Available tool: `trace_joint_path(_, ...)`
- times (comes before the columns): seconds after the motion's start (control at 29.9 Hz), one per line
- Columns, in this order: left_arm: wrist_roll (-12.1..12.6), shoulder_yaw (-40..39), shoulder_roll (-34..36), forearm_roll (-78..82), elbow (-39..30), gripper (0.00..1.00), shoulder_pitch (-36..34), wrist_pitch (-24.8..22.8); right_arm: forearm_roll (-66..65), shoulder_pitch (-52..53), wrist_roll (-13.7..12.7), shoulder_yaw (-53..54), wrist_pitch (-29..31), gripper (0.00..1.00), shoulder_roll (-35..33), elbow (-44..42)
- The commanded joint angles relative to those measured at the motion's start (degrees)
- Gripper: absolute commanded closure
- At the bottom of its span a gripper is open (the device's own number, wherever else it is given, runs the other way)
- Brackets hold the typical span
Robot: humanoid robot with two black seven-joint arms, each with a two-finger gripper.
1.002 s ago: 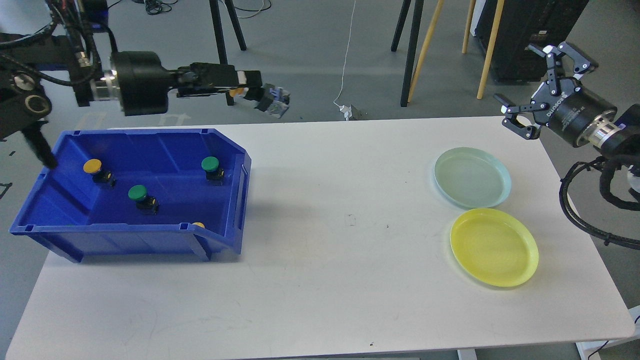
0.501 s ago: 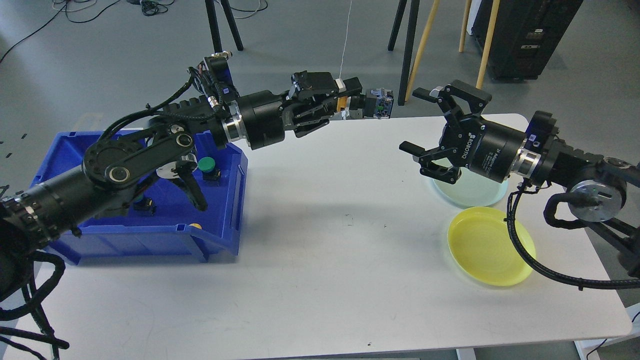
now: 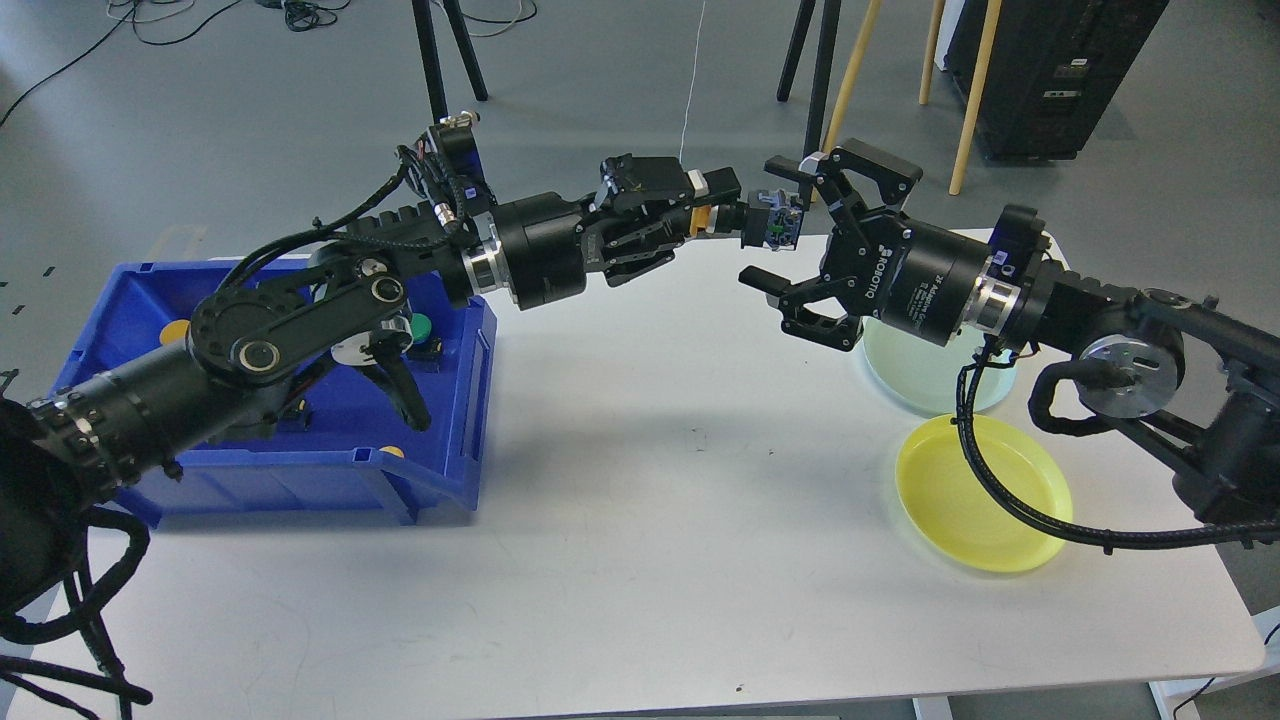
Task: Pass button and place on color plate
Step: 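Extend the button toward the right gripper and grasp it with the right gripper, then release the left gripper and lower the button onto the yellow plate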
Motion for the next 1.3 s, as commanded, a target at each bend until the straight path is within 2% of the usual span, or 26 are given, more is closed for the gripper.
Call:
trace_joint_path(0.0,0.00,0.00,-0.37,-0.02,0.95,0.96,0.01,0.00,0.20,0.98,0.04,-0.67,0.00,0.08,0.38,-0.10)
trace_joint_path(0.13,0.00,-0.08,-0.29,-0.02,1.13,0.96,-0.07,0.00,0.11,0.89,0.04,-0.76,0.00,0.26,0.30,-0.01)
trace_joint_path(0.2,0.00,-0.08,-0.29,-0.02,1.13,0.96,-0.07,0.00,0.11,0.89,0.04,-0.76,0.00,0.39,0.12,-0.01)
trace_joint_path(0.33,0.00,0.00,-0.20,-0.02,1.21,0.95,0.01,0.00,-0.07,0.72,-0.05,-0.84,0.00,0.76,-0.32,0.08)
trace_joint_path(0.37,0.00,0.00,-0.11,-0.02,1.21,0.95,0.10,0.00,-0.07,0.63,-0.05,-0.84,0.00,0.88,-0.32,0.08)
trace_joint_path(0.4,0.00,0.00,-0.11,-0.02,1.21,0.95,0.19,0.00,-0.15,0.63,-0.14,-0.84,0.00,0.96,0.03,-0.01)
trace_joint_path(0.43,0.00,0.00,-0.11,-0.11,1.48,0.95,0.36,0.00,-0.07,0.63,-0.14,-0.76,-1.00,0.98,-0.06,-0.01)
trace_joint_path(0.53,0.00,0.00,-0.11,-0.02,2.09,0.93,0.54,0.00,0.11,0.54,-0.05,-0.67,-2.24,0.99,-0.32,0.17)
trace_joint_path(0.57,0.00,0.00,-0.20,-0.02,2.18,0.89,0.72,0.00,0.11,0.54,-0.14,-0.58,-2.59,0.99,-0.32,0.17)
trace_joint_path(0.63,0.00,-0.08,-0.20,-0.11,2.27,0.70,1.24,0.00,0.20,0.54,-0.14,-0.40,-2.60,1.00,-0.32,0.25)
trace_joint_path(0.7,0.00,-0.26,-0.20,-0.90,2.36,0.27,1.86,0.00,0.28,0.37,-0.23,-0.23,-3.03,1.00,-0.41,0.34)
trace_joint_path(0.77,0.00,-0.52,0.41,-1.34,2.27,0.16,2.73,0.00,0.37,0.02,-0.23,-0.05,-3.65,1.00,-0.50,0.34)
trace_joint_path(0.8,0.00,-0.61,0.68,-1.43,2.18,0.07,3.09,0.00,0.89,-0.16,-0.23,-0.05,-3.83,1.00,-0.50,0.34)
trace_joint_path(0.84,0.00,-0.79,0.85,-1.43,2.18,0.04,3.35,0.00,1.77,-0.60,-0.23,0.03,-3.83,1.00,-0.50,0.34)
trace_joint_path(0.97,0.00,-1.14,1.64,-1.52,2.01,0.02,3.35,0.00,7.66,-3.14,-0.14,0.65,-4.44,1.00,-0.23,0.34)
trace_joint_path(1.07,0.00,-5.08,2.43,-2.39,1.92,0.02,3.44,0.00,9.42,-7.96,0.21,3.71,-6.28,1.00,-0.50,0.78)
trace_joint_path(1.27,0.00,-13.70,10.95,-2.22,1.83,0.02,5.29,0.00,20.39,-33.69,0.12,23.12,-16.11,1.00,-1.64,3.77)
